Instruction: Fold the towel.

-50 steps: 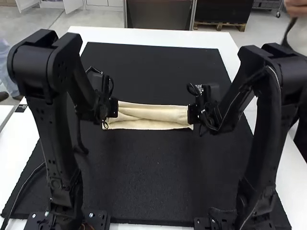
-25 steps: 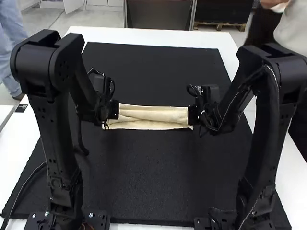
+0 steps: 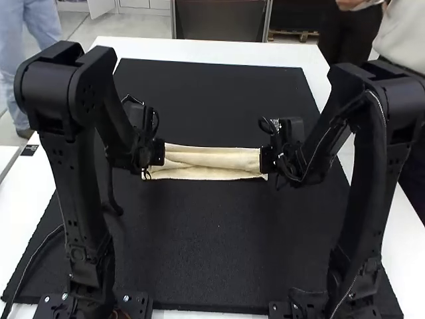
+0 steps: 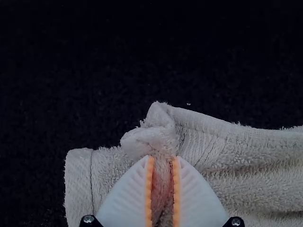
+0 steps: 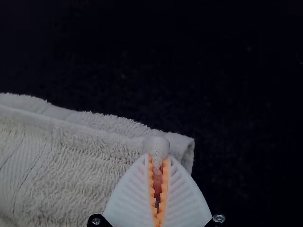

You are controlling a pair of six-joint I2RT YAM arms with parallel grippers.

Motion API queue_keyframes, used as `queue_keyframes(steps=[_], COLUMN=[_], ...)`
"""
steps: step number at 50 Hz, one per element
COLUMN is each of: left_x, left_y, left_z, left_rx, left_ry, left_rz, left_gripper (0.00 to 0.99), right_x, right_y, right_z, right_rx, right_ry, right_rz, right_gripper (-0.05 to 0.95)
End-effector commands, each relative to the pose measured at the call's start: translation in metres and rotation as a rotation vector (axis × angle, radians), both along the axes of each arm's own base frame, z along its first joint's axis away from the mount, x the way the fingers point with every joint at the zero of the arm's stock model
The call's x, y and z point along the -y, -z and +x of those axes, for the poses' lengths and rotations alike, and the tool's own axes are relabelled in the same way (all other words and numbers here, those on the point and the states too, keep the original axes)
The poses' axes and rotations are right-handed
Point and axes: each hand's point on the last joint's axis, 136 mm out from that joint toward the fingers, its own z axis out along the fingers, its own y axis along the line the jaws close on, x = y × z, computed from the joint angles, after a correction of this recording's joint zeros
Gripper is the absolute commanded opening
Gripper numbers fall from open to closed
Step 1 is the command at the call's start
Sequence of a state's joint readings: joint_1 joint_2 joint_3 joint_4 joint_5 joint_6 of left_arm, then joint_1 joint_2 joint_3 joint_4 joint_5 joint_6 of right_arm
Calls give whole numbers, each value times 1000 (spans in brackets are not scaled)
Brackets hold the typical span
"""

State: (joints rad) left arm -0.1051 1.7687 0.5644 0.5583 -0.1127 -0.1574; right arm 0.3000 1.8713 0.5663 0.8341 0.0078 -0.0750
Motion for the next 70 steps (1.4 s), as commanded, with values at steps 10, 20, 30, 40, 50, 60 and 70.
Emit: queue_keyframes(steps=[10,20,30,40,50,60,70], left_x=[-9,-10,-10,-8,-8,-7,-7], left_y=[0,1,1,2,1,1,1], left_z=[1,1,1,0,1,1,1], left_rx=[3,1,-3,-7,-2,0,0], left_ry=[-36,-37,-36,-27,-27,-27,-27], left_rz=[41,42,44,50,50,47,47], left_gripper=[131,149,346,741,898,948,961], right_x=[10,9,10,12,12,13,11], right_y=[5,5,5,5,5,3,1], right_z=[2,3,3,3,3,4,5], right_rx=[4,5,4,5,9,15,23], right_ry=[46,44,48,55,57,60,50], right_rz=[-39,-39,-41,-45,-45,-44,-53], right_gripper=[56,69,149,492,685,795,844])
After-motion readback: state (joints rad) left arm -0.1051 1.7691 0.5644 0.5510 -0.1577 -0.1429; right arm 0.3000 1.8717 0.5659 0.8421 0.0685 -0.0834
